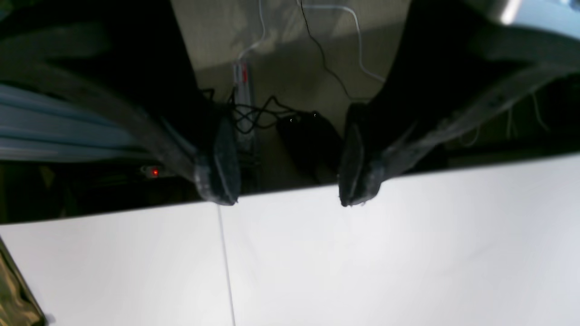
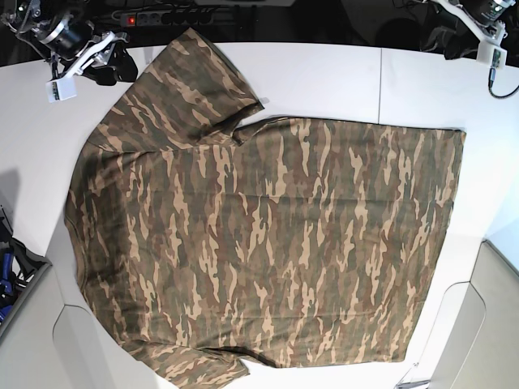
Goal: Fold the T-shirt properly
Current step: 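Move both grippers down to the shirt's collar-side corners and grasp them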
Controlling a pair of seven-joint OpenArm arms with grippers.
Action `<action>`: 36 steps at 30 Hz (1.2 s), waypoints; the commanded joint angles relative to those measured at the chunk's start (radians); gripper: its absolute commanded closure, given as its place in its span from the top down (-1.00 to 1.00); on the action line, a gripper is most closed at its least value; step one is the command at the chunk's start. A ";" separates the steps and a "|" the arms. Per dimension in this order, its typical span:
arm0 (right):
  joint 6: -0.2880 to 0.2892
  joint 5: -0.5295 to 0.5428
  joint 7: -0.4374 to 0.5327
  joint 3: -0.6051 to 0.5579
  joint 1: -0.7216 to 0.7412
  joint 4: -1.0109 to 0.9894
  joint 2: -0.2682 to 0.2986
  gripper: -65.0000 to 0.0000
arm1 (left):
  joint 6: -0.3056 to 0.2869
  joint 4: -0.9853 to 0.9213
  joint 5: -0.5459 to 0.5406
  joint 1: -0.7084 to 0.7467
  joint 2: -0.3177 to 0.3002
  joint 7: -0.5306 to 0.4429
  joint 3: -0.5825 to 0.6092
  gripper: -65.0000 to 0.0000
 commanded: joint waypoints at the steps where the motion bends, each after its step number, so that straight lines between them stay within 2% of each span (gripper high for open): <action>1: 0.008 0.010 0.014 -0.004 0.009 -0.004 0.003 -0.12 | -0.012 0.013 -0.014 -0.002 -0.020 -0.016 -0.008 0.17; 10: 0.019 0.007 0.014 -0.091 0.037 -0.047 -0.084 -0.12 | -0.012 0.009 -0.007 -0.070 -0.103 -0.017 -0.008 0.17; 15: 0.019 -0.031 0.015 -0.107 0.076 -0.047 -0.145 -0.12 | 0.021 -0.013 -0.007 -0.106 -0.143 -0.017 -0.008 0.18; 17: 0.018 -0.039 0.017 -0.107 0.090 -0.047 -0.158 -0.12 | 0.021 -0.048 -0.007 -0.135 -0.154 -0.017 -0.008 0.30; 19: 0.019 -0.045 0.023 -0.107 0.093 -0.047 -0.161 -0.23 | 0.022 -0.095 -0.008 -0.171 -0.169 -0.017 -0.008 0.42; 21: 0.019 -0.045 0.026 -0.107 0.092 -0.047 -0.161 -0.54 | 0.035 -0.150 -0.008 -0.213 -0.187 -0.017 -0.008 0.44; 23: 0.019 -0.056 0.027 -0.107 0.092 -0.047 -0.161 -0.93 | 0.048 -0.210 -0.008 -0.261 -0.207 -0.022 -0.008 0.44; 24: 0.019 -0.064 0.027 -0.107 0.092 -0.047 -0.161 -1.00 | 0.048 -0.241 -0.008 -0.287 -0.219 -0.024 -0.008 0.44; 30: 0.019 -0.071 0.027 -0.107 0.092 -0.047 -0.162 -1.00 | 0.047 -0.430 -0.034 -0.447 -0.270 -0.024 -0.008 0.44; 36: 0.019 -0.070 0.027 -0.107 0.092 -0.047 -0.167 -1.00 | 0.047 -0.595 -0.050 -0.564 -0.281 -0.024 -0.006 0.43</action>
